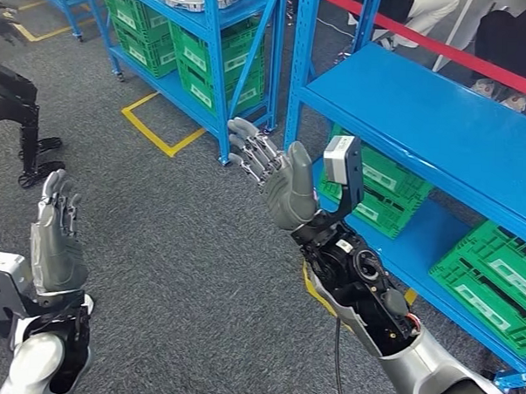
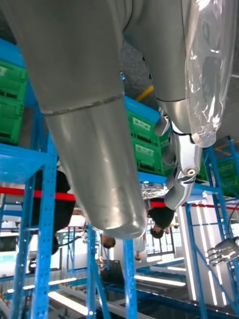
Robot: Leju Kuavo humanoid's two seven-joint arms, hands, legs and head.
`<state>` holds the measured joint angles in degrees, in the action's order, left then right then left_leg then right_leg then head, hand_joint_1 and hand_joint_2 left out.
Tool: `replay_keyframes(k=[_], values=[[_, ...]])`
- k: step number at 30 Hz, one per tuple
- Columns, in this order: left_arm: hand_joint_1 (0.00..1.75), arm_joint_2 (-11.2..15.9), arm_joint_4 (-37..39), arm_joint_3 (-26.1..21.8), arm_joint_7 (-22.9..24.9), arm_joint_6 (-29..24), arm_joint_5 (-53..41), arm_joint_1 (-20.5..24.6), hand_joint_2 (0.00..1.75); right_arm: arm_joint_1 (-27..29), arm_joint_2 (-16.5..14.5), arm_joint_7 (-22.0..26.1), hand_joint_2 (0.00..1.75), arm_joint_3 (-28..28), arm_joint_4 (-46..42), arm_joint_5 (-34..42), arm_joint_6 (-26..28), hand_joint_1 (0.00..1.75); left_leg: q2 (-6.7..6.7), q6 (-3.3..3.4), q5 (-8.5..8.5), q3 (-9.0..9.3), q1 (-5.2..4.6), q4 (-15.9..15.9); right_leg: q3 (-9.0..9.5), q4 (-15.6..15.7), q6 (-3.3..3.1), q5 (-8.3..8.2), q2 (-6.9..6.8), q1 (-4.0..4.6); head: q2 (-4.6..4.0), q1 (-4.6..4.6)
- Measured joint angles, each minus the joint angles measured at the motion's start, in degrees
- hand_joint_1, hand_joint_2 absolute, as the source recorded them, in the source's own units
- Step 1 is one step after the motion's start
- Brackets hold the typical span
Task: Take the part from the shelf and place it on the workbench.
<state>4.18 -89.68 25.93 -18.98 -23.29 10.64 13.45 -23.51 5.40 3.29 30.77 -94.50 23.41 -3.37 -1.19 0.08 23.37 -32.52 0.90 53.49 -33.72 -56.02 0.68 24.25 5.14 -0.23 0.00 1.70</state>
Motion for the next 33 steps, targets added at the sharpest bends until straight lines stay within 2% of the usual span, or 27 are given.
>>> replay_keyframes(k=[1,2,3,4,5,6,7,9,10,11,12,14,15,16,18,19,20,21,22,23,24,25,26,27,29,31,33], values=[[0.0,-0.1,0.0,0.0,0.0,0.0,0.0,0.0,0.0,-0.1,0.0,0.0,0.0,0.0,0.0,0.0,0.0,0.0,0.61,0.29,-0.05,0.21,0.08,-0.2,-1.17,-2.5,0.22,1.42,-1.39,0.07,0.0,0.32],[0.0,-0.1,0.0,0.0,0.0,0.0,0.0,0.0,0.0,-0.1,0.0,0.0,0.0,0.0,0.0,0.0,0.0,0.0,1.19,0.5,-0.02,0.34,0.0,-0.3,-2.92,-6.3,0.39,3.31,-2.97,0.01,0.0,0.64],[0.0,-0.1,0.0,0.0,0.0,0.0,0.0,0.0,0.0,-0.1,0.0,0.0,0.0,0.0,0.0,0.0,0.0,0.0,1.74,0.64,0.05,0.37,-0.08,-0.3,-4.96,-10.7,0.6,5.2,-3.88,-0.13,0.0,0.96],[0.0,-0.1,0.0,0.0,0.0,0.0,0.0,-0.1,0.0,-0.1,0.0,0.0,0.0,0.0,0.0,0.0,0.0,0.0,2.3,0.68,0.1,0.4,-0.14,-0.3,-6.75,-14.5,0.79,6.45,-4.3,-0.31,0.0,1.14],[0.0,-0.1,0.0,0.0,0.0,0.0,0.0,-0.1,0.0,0.0,0.0,0.0,0.0,0.0,0.0,0.0,0.0,0.0,2.85,0.68,0.17,0.43,-0.17,-0.2,-7.78,-16.5,0.97,6.76,-4.5,-0.5,0.0,1.24],[0.0,-0.2,0.0,0.0,0.0,0.0,0.0,-0.1,0.0,0.1,0.0,0.0,0.0,0.0,0.1,0.0,0.0,0.0,3.38,0.62,0.27,0.51,-0.17,-0.2,-7.58,-16.0,1.13,5.87,-4.7,-0.7,0.0,1.41],[0.0,-0.2,0.0,0.0,0.0,0.0,0.0,-0.1,0.0,0.1,0.0,0.0,0.0,0.0,0.1,0.0,0.0,0.0,3.87,0.48,0.4,0.64,-0.15,-0.2,-6.19,-13.1,1.22,4.02,-5.07,-0.87,0.0,1.64],[0.0,-0.2,0.0,0.0,0.0,0.0,0.0,-0.1,0.0,0.1,0.0,0.0,0.0,0.0,0.1,0.0,0.0,0.0,4.77,-0.01,0.79,0.93,-0.28,0.0,-1.91,-4.4,1.3,0.36,-7.14,-0.77,0.0,2.21],[0.0,-0.2,0.0,0.0,0.0,0.0,0.0,-0.1,0.0,0.0,0.0,0.0,0.0,0.0,0.0,0.0,0.0,0.0,5.17,-0.28,0.95,0.95,-0.43,0.1,-0.27,-1.2,1.06,-0.47,-8.1,-0.6,0.0,2.37],[0.0,-0.2,0.0,0.0,0.0,0.1,0.0,0.0,0.0,0.0,0.0,0.0,0.0,0.0,0.0,0.0,0.0,0.0,5.59,-0.54,1.04,0.92,-0.6,0.3,0.54,0.5,0.76,-0.64,-8.7,-0.37,0.0,2.32],[0.0,-0.3,0.0,0.0,0.0,0.1,0.0,0.0,0.0,0.1,0.0,0.0,0.0,0.0,0.0,0.0,0.0,0.0,6.11,-0.77,1.06,0.85,-0.71,0.3,0.69,0.8,0.39,-0.43,-8.57,-0.1,0.0,2.16],[0.0,-0.3,0.0,0.0,0.0,0.1,0.0,0.0,0.0,0.2,0.0,0.0,0.0,0.0,0.0,0.0,0.1,0.0,6.88,-1.32,1.38,0.85,-0.58,0.6,0.65,0.9,-0.45,-0.69,-7.28,-0.07,0.0,1.86],[0.0,-0.3,0.0,0.0,0.0,0.1,0.0,0.0,0.0,0.2,0.0,0.0,0.0,0.0,-0.1,0.0,0.1,0.0,6.31,-1.58,2.13,0.57,-0.44,1.5,0.68,1.1,-0.82,-0.85,-6.66,-0.1,0.0,1.72],[0.0,-0.3,0.0,0.0,0.0,0.1,0.0,0.1,0.0,0.2,0.0,0.0,0.0,0.0,-0.2,0.0,0.2,0.0,5.19,-1.78,3.51,-0.31,-0.31,3.7,0.73,1.2,-1.19,-1.03,-6.08,-0.19,0.0,1.5],[0.0,-0.3,0.0,0.0,0.0,0.1,0.0,0.0,0.0,0.2,0.0,0.0,0.0,0.0,-0.2,0.0,0.3,0.0,2.49,-1.93,7.32,-4.04,-0.18,11.5,0.65,1.3,-1.67,-1.22,-4.94,-0.24,0.0,0.71],[0.0,-0.3,0.0,0.0,0.0,0.1,0.0,-0.2,0.0,0.4,0.0,0.0,0.0,0.1,-0.2,0.0,0.3,0.0,1.87,-1.93,8.79,-6.21,-0.17,15.6,0.55,1.3,-1.82,-1.27,-4.31,-0.19,0.0,0.39],[0.0,-0.3,0.0,0.0,0.0,0.1,0.0,-0.3,0.0,0.5,0.0,0.0,0.0,0.1,-0.2,0.0,0.3,0.0,1.6,-1.87,9.29,-7.7,-0.19,18.2,0.49,1.3,-1.88,-1.31,-3.64,-0.13,0.0,0.15],[0.0,-0.3,0.0,0.0,0.0,0.2,0.0,-0.3,0.0,0.6,0.0,0.0,0.0,0.1,-0.2,0.0,0.3,0.0,1.48,-1.76,8.67,-8.1,-0.19,18.5,0.45,1.3,-1.92,-1.34,-2.94,-0.08,0.0,0.01],[0.0,-0.3,0.0,0.0,0.0,0.2,0.0,-0.3,0.0,0.7,0.0,0.0,0.0,0.1,-0.2,0.0,0.3,0.0,1.33,-1.57,7.04,-7.28,-0.2,16.4,0.46,1.2,-1.92,-1.36,-2.24,-0.06,0.0,-0.1],[0.0,-0.2,0.0,0.0,0.0,0.2,0.1,-0.3,0.0,0.7,0.0,0.0,0.0,0.1,-0.2,0.0,0.4,0.0,0.92,-1.33,4.83,-5.45,-0.19,12.4,0.49,1.2,-1.89,-1.37,-1.56,-0.05,0.0,-0.22],[0.0,-0.2,0.0,-0.1,0.0,0.2,0.1,-0.2,0.0,0.7,0.0,0.0,0.0,0.1,-0.3,0.0,0.4,0.0,-0.04,-1.08,3.02,-3.35,-0.16,7.9,0.44,1.1,-1.79,-1.39,-0.93,0.02,0.0,-0.34],[0.0,-0.2,0.0,-0.1,0.0,0.3,0.1,-0.1,0.0,0.7,0.0,0.0,0.0,0.1,-0.3,0.0,0.5,0.0,-0.74,-0.95,1.72,-1.65,-0.12,4.3,0.33,1.0,-1.62,-1.42,-0.31,0.05,0.0,-0.38],[0.0,-0.2,0.0,-0.1,0.0,0.3,0.2,0.0,0.0,0.7,0.0,0.0,0.0,0.1,-0.3,0.0,0.5,0.0,-1.26,-0.85,1.11,-0.59,-0.16,2.0,0.18,1.0,-1.37,-1.46,0.2,0.04,0.0,-0.36],[0.0,-0.2,0.0,-0.1,0.0,0.4,0.2,0.1,0.0,0.8,0.0,0.0,0.0,0.1,-0.4,0.0,0.6,0.0,-1.4,-0.75,1.1,-0.22,-0.23,1.2,0.01,1.0,-1.03,-1.54,0.65,-0.02,0.0,-0.33],[0.0,-0.3,0.0,-0.1,0.0,0.5,0.2,0.2,0.0,0.8,0.0,0.0,0.0,0.0,-0.5,0.0,0.6,0.0,-0.35,-0.29,0.86,-0.07,-0.29,0.9,-0.22,1.1,-0.38,-1.61,1.08,-0.22,0.0,-0.27],[0.0,-0.4,0.0,0.0,-0.1,0.6,0.2,0.4,0.0,0.8,0.0,0.0,0.0,0.0,-0.5,0.0,0.7,0.0,0.7,0.37,0.59,0.23,-0.14,0.4,-1.39,-1.1,0.11,-0.09,-1.03,-0.12,0.0,0.1],[0.0,-0.4,0.0,-0.1,-0.1,0.6,0.2,0.4,0.0,0.8,0.0,0.0,0.0,-0.1,-0.5,0.0,0.7,0.0,1.74,0.73,0.56,0.37,-0.2,0.2,-4.6,-8.1,0.48,3.7,-3.75,-0.14,0.0,0.74]])
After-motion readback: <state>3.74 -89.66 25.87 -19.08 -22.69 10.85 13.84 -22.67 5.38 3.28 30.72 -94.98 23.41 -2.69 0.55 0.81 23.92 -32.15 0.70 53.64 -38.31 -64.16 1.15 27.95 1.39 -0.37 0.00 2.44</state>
